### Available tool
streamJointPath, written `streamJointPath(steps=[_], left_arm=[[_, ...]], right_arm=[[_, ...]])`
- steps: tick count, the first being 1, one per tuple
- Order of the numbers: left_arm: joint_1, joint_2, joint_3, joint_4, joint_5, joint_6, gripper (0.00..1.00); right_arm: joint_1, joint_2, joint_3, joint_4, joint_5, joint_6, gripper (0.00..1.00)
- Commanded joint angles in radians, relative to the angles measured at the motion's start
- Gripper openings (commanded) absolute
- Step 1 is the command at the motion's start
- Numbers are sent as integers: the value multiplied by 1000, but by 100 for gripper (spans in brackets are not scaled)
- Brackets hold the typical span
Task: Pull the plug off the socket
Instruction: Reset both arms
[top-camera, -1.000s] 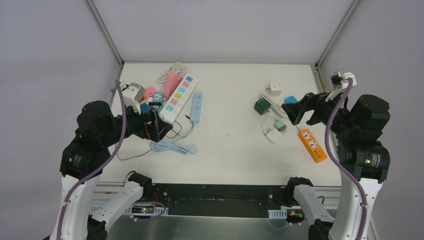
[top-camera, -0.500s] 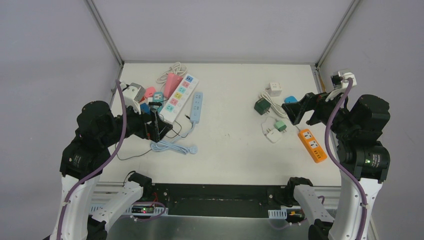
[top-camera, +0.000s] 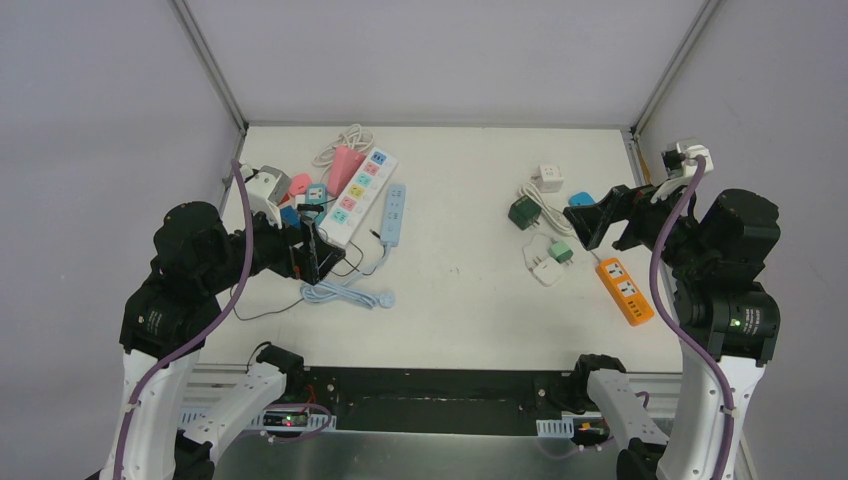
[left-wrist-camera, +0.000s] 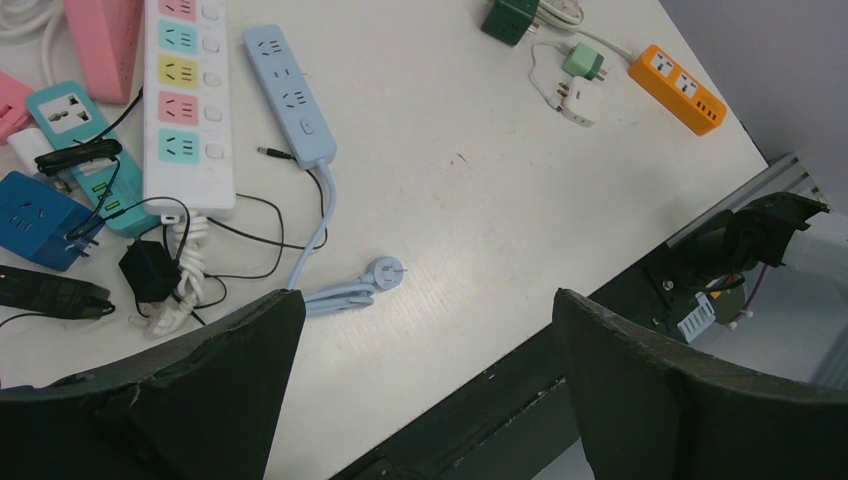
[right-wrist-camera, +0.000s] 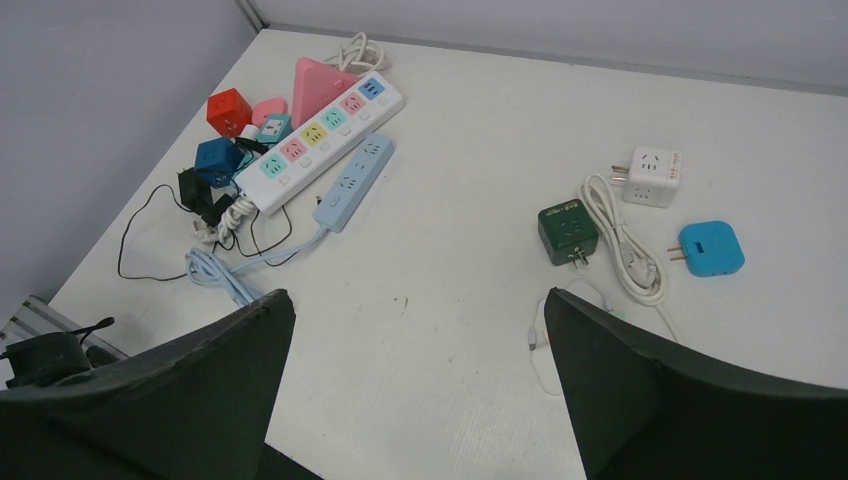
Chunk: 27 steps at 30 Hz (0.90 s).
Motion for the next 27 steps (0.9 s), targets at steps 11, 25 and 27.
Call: streamJointPath(steps=[11, 25, 27], left_arm=[[13, -9, -17, 37, 3, 14, 99], [13, -14, -24, 37, 1, 18, 99], [12, -14, -25, 38, 3, 17, 99]], right_arm=[[-11, 3, 2, 32, -21, 10, 100], [-14, 1, -2, 32, -28, 7, 100], [-14, 0, -3, 31, -28, 5, 100]])
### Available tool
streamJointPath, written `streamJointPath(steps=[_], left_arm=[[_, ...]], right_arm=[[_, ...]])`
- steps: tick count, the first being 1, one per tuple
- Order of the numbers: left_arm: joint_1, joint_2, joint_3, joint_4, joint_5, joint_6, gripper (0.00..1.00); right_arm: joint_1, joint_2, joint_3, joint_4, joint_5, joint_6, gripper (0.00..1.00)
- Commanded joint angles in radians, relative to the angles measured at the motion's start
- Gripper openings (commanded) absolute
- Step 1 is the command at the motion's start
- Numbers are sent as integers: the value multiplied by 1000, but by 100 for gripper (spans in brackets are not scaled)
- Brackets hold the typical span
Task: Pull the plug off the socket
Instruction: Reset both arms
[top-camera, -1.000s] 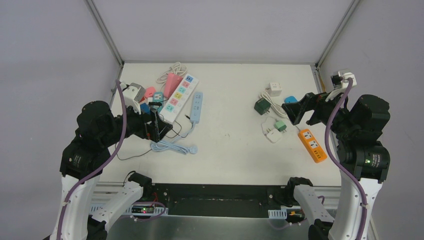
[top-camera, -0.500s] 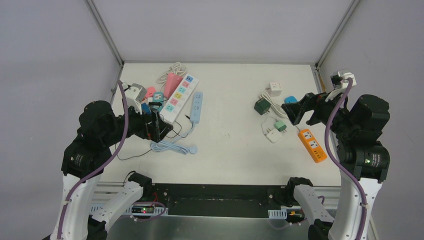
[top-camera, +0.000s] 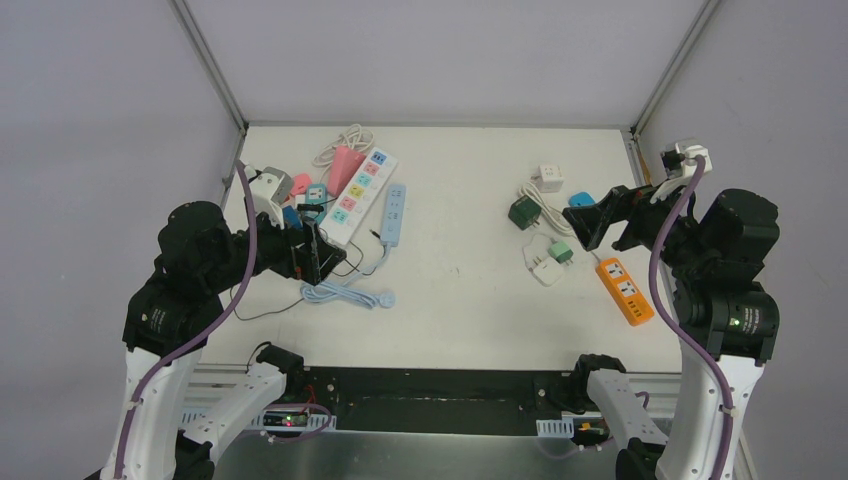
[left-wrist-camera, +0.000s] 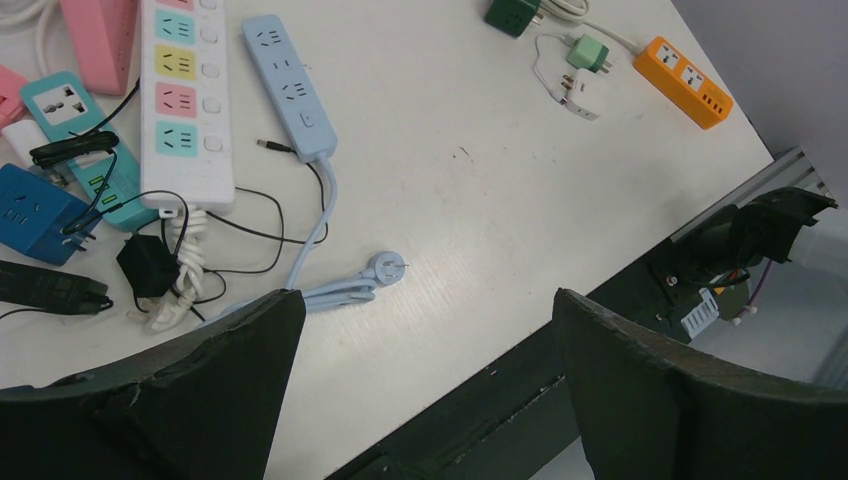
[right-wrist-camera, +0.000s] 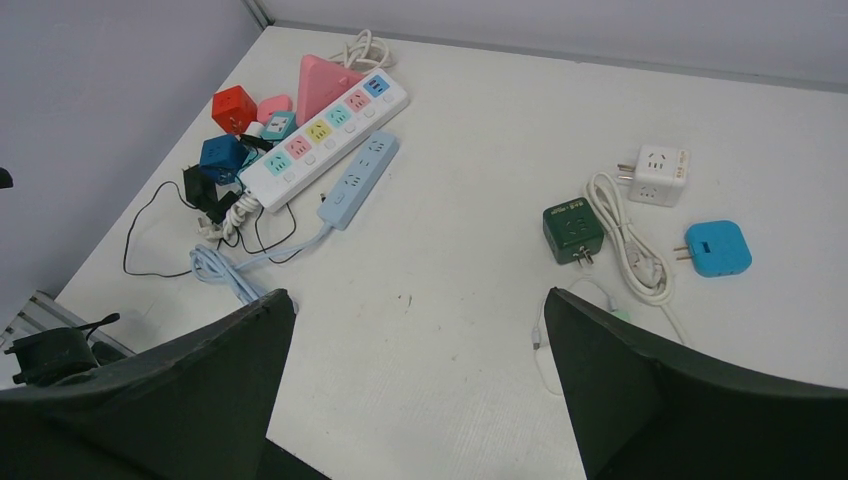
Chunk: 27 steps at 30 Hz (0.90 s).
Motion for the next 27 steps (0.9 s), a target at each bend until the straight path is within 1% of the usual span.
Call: streamJointPath(steps=[1, 27], left_arm=[[12, -14, -9, 37, 3, 14, 99], [13, -16, -17, 38, 7, 14, 99]], right_arm=[[-8, 0, 0, 32, -11, 5, 100], [-11, 0, -1, 32, -20, 2, 100]])
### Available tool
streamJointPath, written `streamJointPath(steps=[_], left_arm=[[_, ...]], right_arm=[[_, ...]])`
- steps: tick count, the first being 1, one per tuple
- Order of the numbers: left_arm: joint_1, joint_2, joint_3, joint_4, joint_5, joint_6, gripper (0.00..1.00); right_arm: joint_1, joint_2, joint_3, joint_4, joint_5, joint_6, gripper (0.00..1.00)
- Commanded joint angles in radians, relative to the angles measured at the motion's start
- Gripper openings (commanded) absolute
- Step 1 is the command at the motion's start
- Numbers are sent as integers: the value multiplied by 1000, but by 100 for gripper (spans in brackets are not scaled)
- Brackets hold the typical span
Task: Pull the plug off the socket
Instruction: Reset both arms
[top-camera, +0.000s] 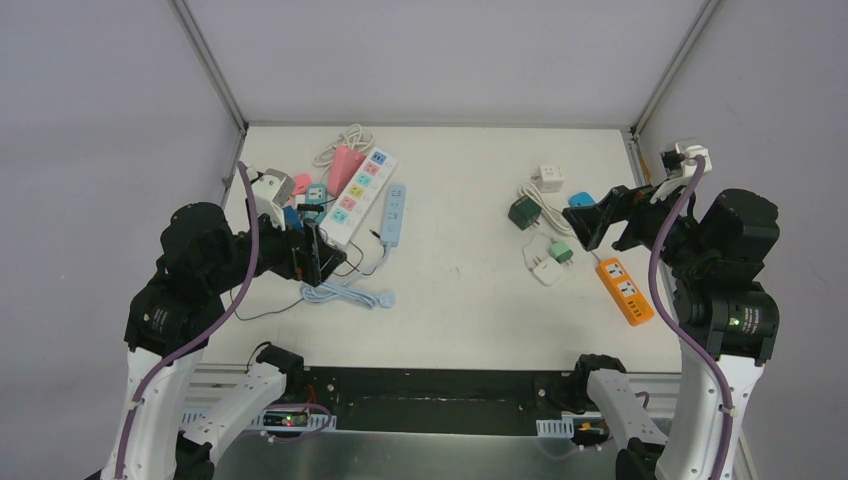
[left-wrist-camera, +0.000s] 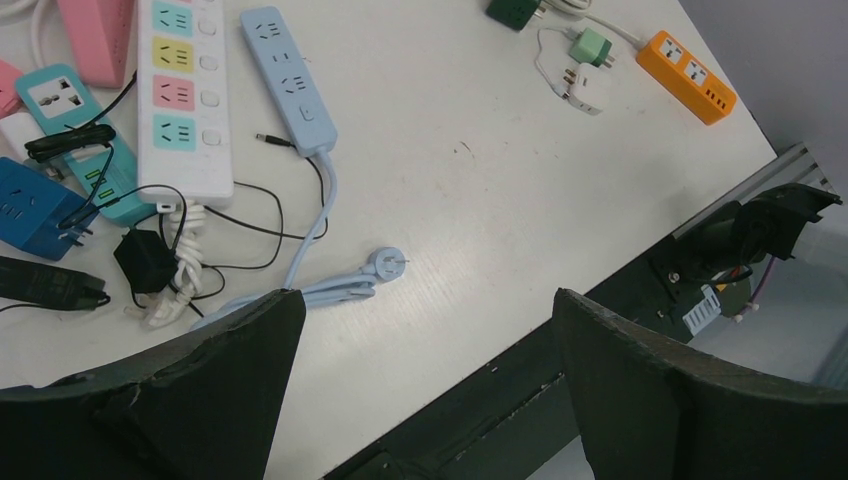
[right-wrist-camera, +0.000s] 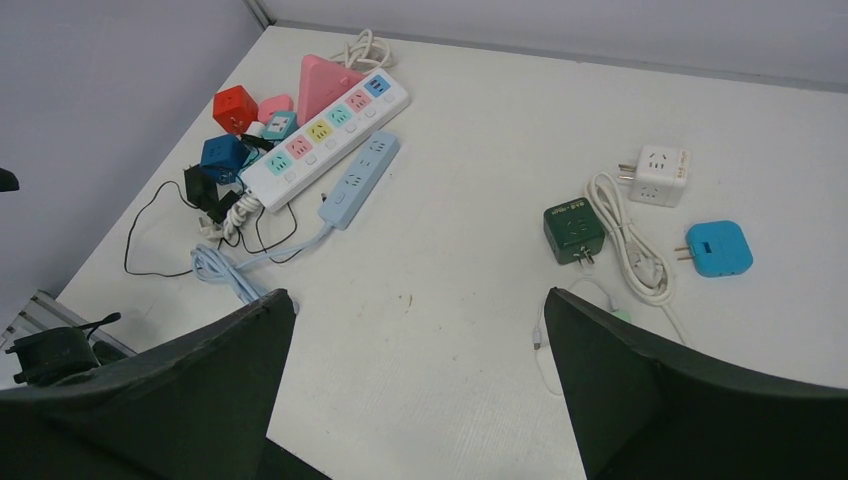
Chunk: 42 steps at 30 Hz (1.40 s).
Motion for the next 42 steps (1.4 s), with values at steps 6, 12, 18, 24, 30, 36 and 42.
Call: streamJointPath(steps=[6, 12, 18, 24, 30, 36, 42], left_arm=[[13, -5, -35, 61, 38, -4, 99], [12, 14, -98, 132, 90, -59, 99], [11, 57, -153, 189, 93, -96, 99], [11, 81, -146, 198, 91, -63, 99], [11, 86, -144, 202, 90, -38, 99], [11, 82, -140, 203, 90, -31, 99], [11, 74, -142, 203, 89, -30, 99]], right_arm=[[-10, 2, -3, 31, -18, -4, 100], [-11, 1, -9, 32, -17, -10, 100], [-14, 7, -23, 41, 2, -17, 100], [-19, 14, -42, 57, 20, -16, 100], [-25, 20, -42, 57, 22, -16, 100], [-31, 24, -39, 58, 22, -17, 100], [-37, 24, -42, 60, 22, -16, 100]])
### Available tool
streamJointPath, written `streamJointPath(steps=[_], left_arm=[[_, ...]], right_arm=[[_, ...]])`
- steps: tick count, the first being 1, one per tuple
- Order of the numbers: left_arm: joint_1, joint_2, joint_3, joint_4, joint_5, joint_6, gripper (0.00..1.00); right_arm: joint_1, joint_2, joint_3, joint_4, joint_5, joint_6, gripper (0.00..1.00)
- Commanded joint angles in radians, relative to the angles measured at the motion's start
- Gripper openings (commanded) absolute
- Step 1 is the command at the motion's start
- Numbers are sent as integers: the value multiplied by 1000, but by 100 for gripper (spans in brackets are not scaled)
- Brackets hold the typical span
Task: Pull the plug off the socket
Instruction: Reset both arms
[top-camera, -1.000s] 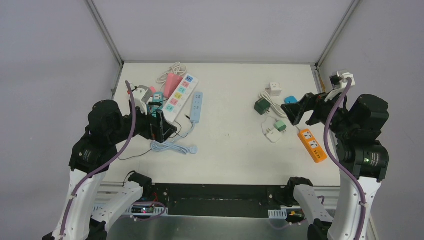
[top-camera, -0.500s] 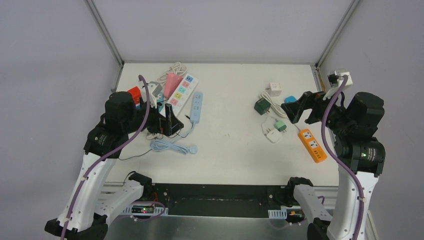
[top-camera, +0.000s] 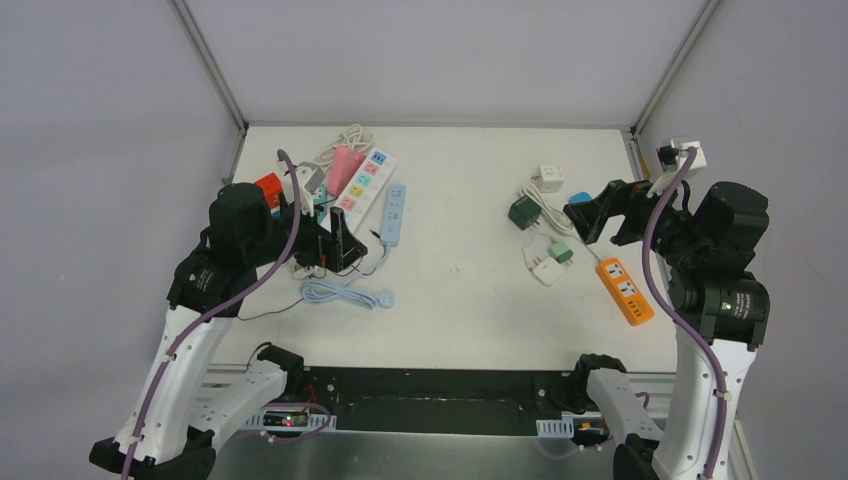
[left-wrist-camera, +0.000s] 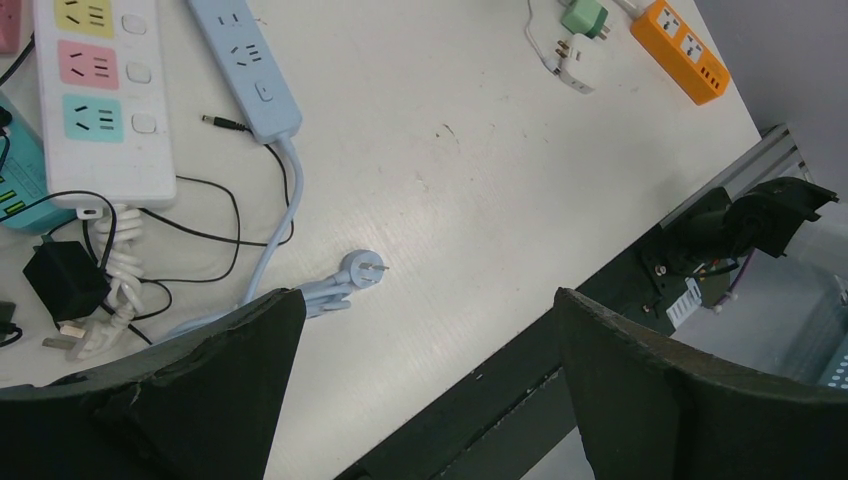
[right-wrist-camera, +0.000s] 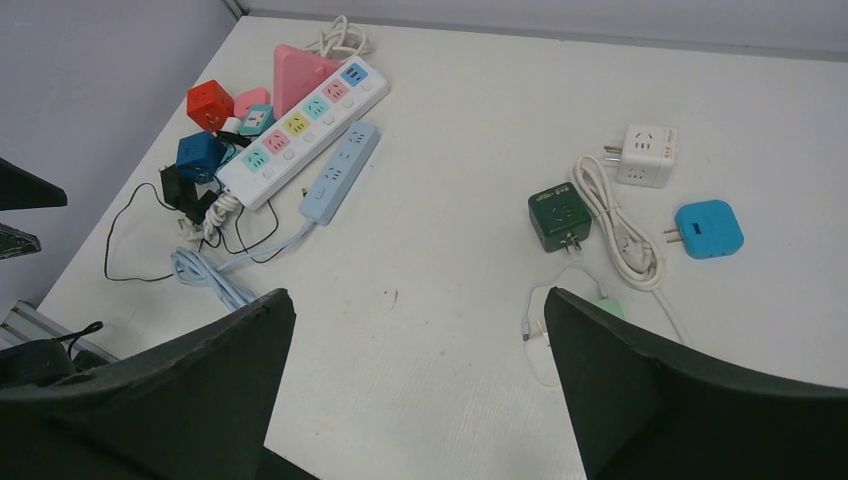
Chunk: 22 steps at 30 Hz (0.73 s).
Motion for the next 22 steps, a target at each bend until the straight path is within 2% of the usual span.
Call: streamJointPath(steps=[1, 22], left_arm=[[10, -12, 13, 45, 9, 18, 99], [11, -13, -4, 58, 29, 10, 99]], right_arm=[[-13, 2, 4, 38, 13, -9, 100], [-39, 3, -12, 48, -13, -8, 100]])
